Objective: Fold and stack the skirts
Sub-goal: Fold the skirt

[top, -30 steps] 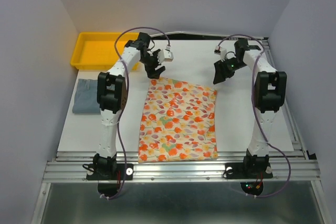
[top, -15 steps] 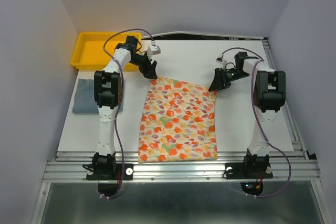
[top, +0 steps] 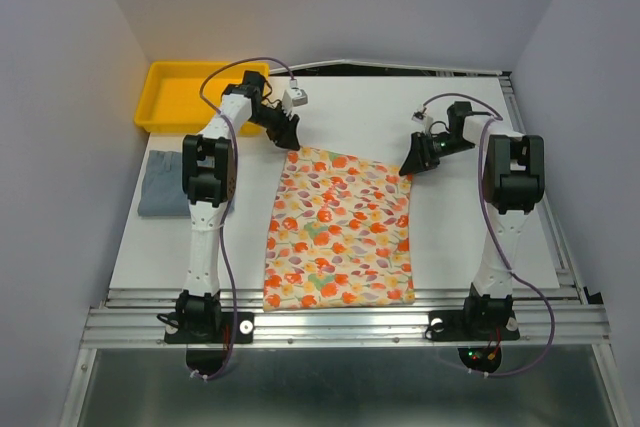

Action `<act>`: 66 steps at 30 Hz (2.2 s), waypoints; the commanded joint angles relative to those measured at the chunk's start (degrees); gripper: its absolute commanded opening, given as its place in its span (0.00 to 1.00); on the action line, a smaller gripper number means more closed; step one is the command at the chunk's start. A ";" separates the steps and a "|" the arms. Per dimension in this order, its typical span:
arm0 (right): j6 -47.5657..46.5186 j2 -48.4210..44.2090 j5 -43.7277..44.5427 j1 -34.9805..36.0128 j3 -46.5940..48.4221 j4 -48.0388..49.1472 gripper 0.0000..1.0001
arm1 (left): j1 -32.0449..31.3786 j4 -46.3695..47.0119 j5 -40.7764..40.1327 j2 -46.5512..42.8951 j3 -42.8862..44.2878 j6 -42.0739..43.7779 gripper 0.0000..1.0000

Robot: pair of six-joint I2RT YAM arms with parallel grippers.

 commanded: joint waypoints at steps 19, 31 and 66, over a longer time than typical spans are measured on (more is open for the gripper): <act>-5.17 2.27 7.39 0.16 5.93 -0.72 0.13 | -2.08 -7.84 -5.88 -0.17 3.80 11.40 0.15; -3.07 1.92 13.01 0.16 14.89 3.66 0.01 | -2.26 11.12 -14.32 -4.83 6.78 1.57 0.00; -19.15 -32.80 16.18 3.14 -32.12 27.83 0.01 | -6.12 26.17 -20.21 -49.66 -59.91 14.93 0.00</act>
